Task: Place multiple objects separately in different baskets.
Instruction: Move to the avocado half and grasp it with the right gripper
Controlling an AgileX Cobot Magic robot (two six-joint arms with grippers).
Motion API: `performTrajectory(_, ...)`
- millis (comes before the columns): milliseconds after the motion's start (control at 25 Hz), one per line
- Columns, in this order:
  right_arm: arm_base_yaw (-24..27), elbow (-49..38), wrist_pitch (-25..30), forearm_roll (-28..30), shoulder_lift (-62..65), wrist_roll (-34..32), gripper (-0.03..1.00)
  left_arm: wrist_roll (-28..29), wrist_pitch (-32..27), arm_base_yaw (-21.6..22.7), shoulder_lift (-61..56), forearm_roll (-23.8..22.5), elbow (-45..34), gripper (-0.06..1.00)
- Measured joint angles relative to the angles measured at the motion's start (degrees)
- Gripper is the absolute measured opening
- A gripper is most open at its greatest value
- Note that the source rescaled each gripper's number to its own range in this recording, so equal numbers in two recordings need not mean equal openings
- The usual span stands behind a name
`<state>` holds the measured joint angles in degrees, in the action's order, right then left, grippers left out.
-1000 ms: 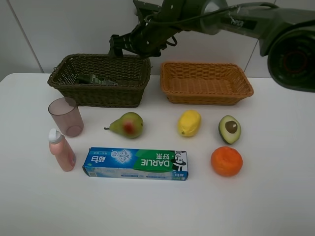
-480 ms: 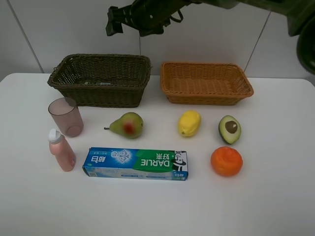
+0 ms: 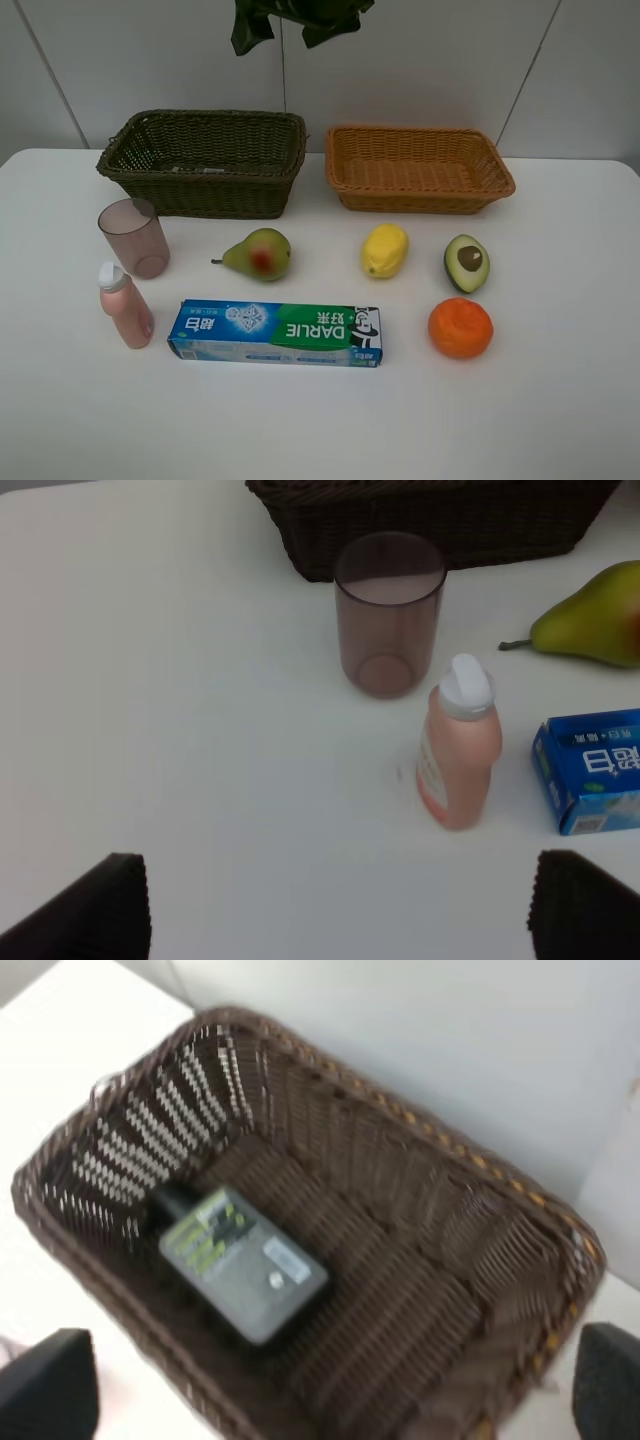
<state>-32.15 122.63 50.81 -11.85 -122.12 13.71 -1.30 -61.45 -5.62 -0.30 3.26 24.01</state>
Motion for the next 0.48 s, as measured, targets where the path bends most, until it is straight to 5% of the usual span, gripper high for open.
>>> performTrajectory(480, 0.0, 0.0, 14.8, 12.2, 4.1, -7.6, 1.00, 0.0, 0.0, 0.0, 0.0, 0.0, 0.0, 1.00)
